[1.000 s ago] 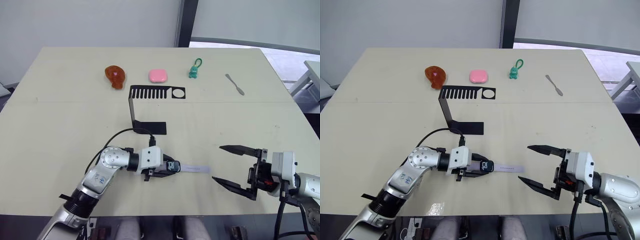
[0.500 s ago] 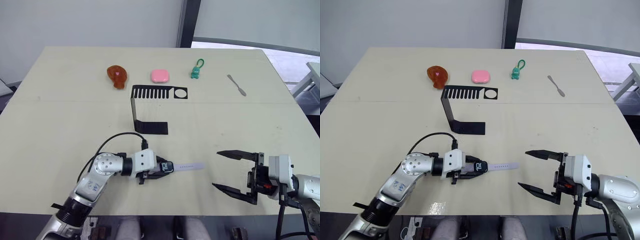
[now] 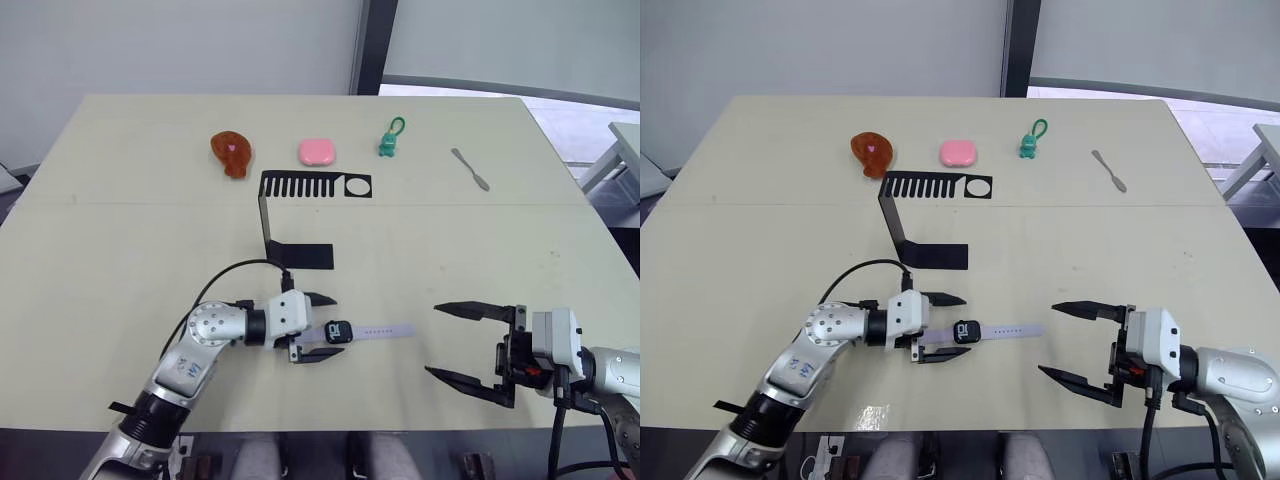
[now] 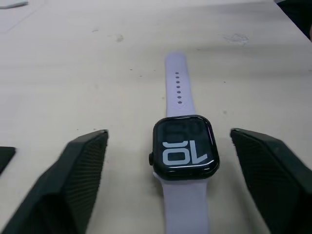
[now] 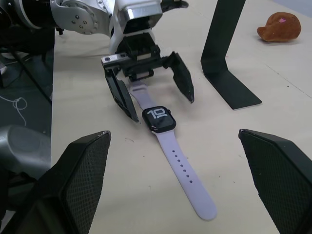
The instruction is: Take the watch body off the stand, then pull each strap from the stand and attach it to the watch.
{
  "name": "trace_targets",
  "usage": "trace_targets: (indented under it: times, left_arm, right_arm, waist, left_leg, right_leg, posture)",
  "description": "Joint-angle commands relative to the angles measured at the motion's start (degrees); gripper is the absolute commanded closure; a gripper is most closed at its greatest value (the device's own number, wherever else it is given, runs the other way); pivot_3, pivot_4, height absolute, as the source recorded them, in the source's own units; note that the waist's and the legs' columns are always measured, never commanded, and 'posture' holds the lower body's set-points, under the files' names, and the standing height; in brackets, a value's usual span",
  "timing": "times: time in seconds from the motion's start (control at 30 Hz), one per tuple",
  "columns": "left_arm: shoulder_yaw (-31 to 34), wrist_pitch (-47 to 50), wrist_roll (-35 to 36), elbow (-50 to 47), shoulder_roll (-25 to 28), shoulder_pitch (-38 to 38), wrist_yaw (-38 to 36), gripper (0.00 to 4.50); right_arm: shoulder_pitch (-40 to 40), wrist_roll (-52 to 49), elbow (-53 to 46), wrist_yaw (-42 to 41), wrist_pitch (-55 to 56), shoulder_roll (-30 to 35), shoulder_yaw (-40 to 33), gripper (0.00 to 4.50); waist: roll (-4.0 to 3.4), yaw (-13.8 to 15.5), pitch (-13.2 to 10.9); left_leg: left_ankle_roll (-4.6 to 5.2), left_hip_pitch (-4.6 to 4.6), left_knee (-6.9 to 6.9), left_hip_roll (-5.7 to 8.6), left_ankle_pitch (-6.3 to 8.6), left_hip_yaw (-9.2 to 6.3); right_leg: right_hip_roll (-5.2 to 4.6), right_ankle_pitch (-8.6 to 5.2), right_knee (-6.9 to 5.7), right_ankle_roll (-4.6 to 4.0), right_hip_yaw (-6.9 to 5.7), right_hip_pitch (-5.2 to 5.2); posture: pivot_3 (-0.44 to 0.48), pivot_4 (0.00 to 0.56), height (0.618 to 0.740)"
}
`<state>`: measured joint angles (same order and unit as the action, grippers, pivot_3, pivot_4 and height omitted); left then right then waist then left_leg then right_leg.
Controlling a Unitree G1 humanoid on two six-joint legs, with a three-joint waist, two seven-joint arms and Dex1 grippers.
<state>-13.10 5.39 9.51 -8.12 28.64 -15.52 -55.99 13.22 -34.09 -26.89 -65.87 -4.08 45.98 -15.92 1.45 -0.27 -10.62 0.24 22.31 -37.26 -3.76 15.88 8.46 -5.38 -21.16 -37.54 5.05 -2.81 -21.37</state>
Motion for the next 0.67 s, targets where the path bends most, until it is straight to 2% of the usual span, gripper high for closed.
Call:
trace_targets:
  times: [0.03, 0.1, 0.23, 0.3, 0.37, 0.4, 0.5, 0.57, 0.67]
  left_arm:
    - [7.78, -2.44, 9.28, -3.51, 4.40, 3.81, -6.12, 0.03]
    - [13.69, -1.62, 13.53, -5.23, 7.85, 7.48, -7.79, 0.03]
    - [23.86, -7.47, 13.85, -6.21, 15.79, 16.95, -11.82, 0.03]
    - [30.58, -7.09, 13.90, -6.77, 17.75, 22.51, -10.20, 0.03]
    - [36.29, -5.45, 13.62, -7.58, 18.65, 26.36, -7.47, 0.03]
    - [39.66, -5.03, 11.11, -7.45, 18.39, 27.72, -3.90, 0.03]
    - [48.43, -4.30, 10.67, -7.98, 16.65, 32.83, 0.37, 0.03]
    - [49.77, -6.40, 10.26, -7.45, 16.01, 35.88, -0.41, 0.03]
    - [48.66, -8.71, 9.36, -7.03, 15.44, 36.30, 0.14, 0.03]
  right_arm:
    - [-0.39, -0.16, 0.89, -1.50, 0.93, 0.43, -1.03, 0.00]
    - [-0.97, -0.01, 2.78, -2.45, 1.57, 1.09, -2.32, 0.00]
    - [-1.97, 1.20, 7.53, -6.34, 4.61, 3.10, -4.39, 0.00]
    - [-2.19, 1.58, 10.30, -7.97, 5.71, 4.29, -5.96, 0.00]
    - [-2.99, 1.67, 13.05, -9.10, 6.56, 5.46, -7.42, 0.00]
    - [-3.46, 2.53, 15.54, -10.03, 7.94, 6.14, -8.03, 0.00]
    - [-4.89, 5.66, 23.99, -12.25, 13.69, 7.80, -9.52, 0.00]
    - [-6.99, 6.47, 27.18, -11.88, 15.78, 7.73, -9.14, 0.00]
    - [-10.24, 7.28, 29.81, -11.26, 17.58, 6.79, -7.09, 0.00]
  waist:
    - [0.00, -0.11, 0.00]
    - [-0.01, -0.20, 0.00]
    - [-0.01, -0.14, 0.00]
    - [-0.01, -0.16, 0.00]
    - [0.00, -0.05, 0.00]
    - [0.00, -0.04, 0.00]
    - [0.02, 0.03, 0.00]
    - [0.03, -0.14, 0.01]
    - [0.01, -0.29, 0.01]
  left_leg:
    - [-0.01, -0.01, 0.01, -0.01, 0.00, 0.01]
    - [-0.02, -0.02, 0.01, -0.01, 0.00, 0.01]
    - [-0.01, -0.03, 0.04, 0.00, 0.00, 0.00]
    - [0.01, -0.02, 0.07, 0.01, 0.03, 0.01]
    - [0.03, -0.03, 0.08, 0.01, 0.04, 0.01]
    - [0.04, -0.03, 0.08, 0.02, 0.04, 0.01]
    - [0.10, -0.03, 0.06, 0.03, 0.10, -0.01]
    - [0.10, -0.07, 0.08, 0.02, 0.14, 0.03]
    - [0.08, -0.13, 0.09, 0.02, 0.13, 0.09]
  right_leg:
    - [0.00, 0.00, -0.02, -0.01, 0.00, -0.01]
    - [-0.01, -0.01, -0.03, -0.01, 0.00, -0.01]
    - [-0.04, -0.02, 0.01, -0.03, -0.01, 0.00]
    - [-0.06, -0.02, 0.08, -0.04, -0.01, 0.00]
    - [-0.07, -0.02, 0.12, -0.04, -0.02, 0.04]
    - [-0.09, -0.02, 0.12, -0.04, -0.02, 0.05]
    - [-0.10, -0.02, 0.14, -0.04, -0.05, 0.08]
    - [-0.10, -0.02, 0.18, -0.04, -0.03, 0.10]
    - [-0.09, -0.03, 0.16, -0.05, -0.01, 0.12]
  posture:
    - [0.000, 0.150, 0.740]
    - [0.000, 0.150, 0.740]
    - [0.000, 0.150, 0.740]
    - [0.000, 0.150, 0.740]
    - [0.000, 0.150, 0.740]
    - [0.000, 0.150, 0.740]
    - [0.000, 0.150, 0.740]
    - [0.000, 0.150, 0.740]
    - [0.000, 0.150, 0.740]
